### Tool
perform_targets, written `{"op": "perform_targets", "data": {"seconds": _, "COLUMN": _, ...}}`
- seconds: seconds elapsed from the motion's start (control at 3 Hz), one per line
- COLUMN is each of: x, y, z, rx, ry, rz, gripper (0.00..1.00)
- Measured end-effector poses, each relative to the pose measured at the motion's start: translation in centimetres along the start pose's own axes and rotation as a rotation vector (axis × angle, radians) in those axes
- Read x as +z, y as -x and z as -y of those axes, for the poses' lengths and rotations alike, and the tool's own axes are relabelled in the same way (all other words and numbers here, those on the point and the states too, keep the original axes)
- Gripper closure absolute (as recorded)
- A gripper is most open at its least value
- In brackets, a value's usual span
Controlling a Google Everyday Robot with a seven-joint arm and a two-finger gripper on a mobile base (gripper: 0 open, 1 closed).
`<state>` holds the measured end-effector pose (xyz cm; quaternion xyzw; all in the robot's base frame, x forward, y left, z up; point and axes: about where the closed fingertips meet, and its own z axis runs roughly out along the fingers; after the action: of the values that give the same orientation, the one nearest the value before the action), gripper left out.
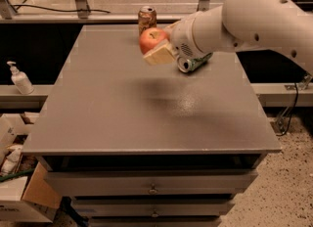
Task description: Move apple near orange can
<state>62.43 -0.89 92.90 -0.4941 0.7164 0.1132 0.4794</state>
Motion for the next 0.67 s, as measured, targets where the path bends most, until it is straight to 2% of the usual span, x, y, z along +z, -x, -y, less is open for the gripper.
{"op": "perform_targets", "data": {"seconds": 0.33, "x": 0.6, "y": -1.9, "z": 4.3, "rx": 0.028, "ry": -0.054, "rz": -0.025, "gripper": 1.00}}
{"op": "perform_targets", "data": {"seconds": 0.67, "x": 2.1, "y": -3.0, "z": 7.9, "rx": 0.036, "ry": -0.080, "rz": -0.058, "gripper": 1.00}}
